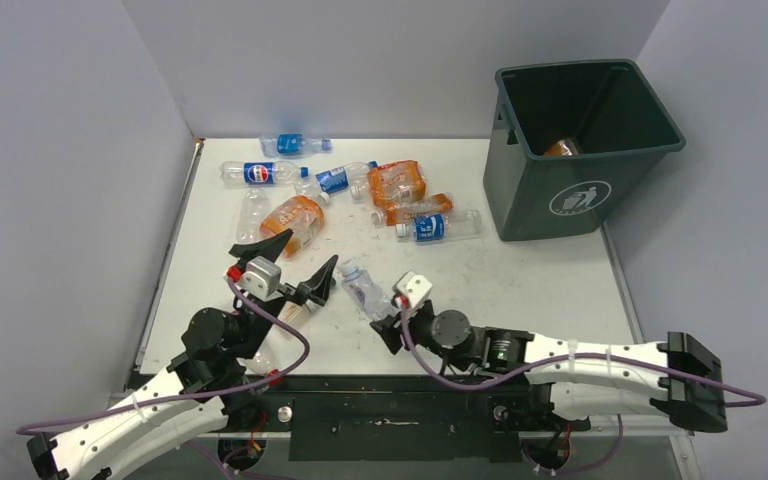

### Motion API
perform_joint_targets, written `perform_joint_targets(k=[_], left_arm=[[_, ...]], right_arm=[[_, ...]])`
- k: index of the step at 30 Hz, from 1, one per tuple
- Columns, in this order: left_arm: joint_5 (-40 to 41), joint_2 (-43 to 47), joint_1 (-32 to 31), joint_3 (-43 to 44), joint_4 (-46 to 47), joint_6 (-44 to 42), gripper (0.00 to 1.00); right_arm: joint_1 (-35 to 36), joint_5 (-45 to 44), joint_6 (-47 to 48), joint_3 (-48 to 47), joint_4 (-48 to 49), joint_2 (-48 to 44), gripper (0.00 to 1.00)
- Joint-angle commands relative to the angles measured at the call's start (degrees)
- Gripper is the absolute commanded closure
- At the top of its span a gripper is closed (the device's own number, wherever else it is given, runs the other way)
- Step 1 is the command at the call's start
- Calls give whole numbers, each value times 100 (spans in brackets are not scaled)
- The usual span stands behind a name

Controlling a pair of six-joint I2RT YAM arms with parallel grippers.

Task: Put the plastic bottles in the bin
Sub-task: Pick up the plastic bottle from the corner of the board.

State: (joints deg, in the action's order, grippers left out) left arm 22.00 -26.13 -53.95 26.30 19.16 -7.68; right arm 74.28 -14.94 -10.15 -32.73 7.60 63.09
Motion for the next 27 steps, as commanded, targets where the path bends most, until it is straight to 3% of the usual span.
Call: perform_joint_targets(k=[1,8,12,16,20,27], left_arm=[[-296,65,15,15,318,200,4],[-1441,-74,25,290,7,883,4],[-2656,-928,40,1133,-895,1816,4],[-3475,-1495,167,1348,-865,2251,4],[-3684,-1705,342,1247,-582,2578,4],[-3504,-1788,544,1144,-344,2792,3]], right_arm=[[-28,-757,-403,306,1176,-828,95],[-32,-1380,-237,661,2382,-1185,95],[-16,-1258,-27,686,2831,-1174,95],[-6,-917,167,812,3382,-1203,95],[7,-619,230,749,3428,-1019,95],[24,-545,334,1182,4369,-887,95]])
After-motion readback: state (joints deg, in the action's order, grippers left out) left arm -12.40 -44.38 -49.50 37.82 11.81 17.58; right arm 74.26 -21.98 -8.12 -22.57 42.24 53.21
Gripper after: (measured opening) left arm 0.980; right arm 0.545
